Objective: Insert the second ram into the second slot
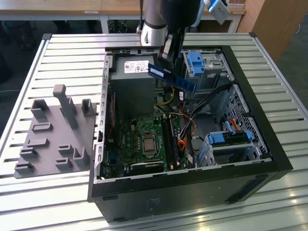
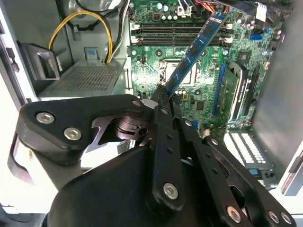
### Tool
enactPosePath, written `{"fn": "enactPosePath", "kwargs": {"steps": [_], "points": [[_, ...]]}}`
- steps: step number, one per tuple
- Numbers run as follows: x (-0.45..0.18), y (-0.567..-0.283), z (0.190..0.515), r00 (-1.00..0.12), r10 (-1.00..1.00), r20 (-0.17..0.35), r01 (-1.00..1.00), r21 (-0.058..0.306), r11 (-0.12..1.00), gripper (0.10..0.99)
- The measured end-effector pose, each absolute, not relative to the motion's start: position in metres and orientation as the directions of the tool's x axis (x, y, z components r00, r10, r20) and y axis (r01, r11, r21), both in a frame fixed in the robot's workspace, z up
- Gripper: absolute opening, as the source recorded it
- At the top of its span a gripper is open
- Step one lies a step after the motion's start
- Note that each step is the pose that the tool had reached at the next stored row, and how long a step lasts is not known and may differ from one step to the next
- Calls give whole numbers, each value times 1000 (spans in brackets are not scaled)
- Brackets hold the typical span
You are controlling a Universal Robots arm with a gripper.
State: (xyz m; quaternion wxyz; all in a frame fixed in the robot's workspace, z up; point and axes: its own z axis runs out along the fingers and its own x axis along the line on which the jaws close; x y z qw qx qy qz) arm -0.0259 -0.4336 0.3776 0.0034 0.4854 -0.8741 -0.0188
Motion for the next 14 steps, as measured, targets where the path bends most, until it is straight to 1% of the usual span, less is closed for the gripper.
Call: {"fn": "enactPosePath", "kwargs": {"steps": [14], "points": [[-26,-434,377,-661,-750,-7,-750,33,661,137]]}}
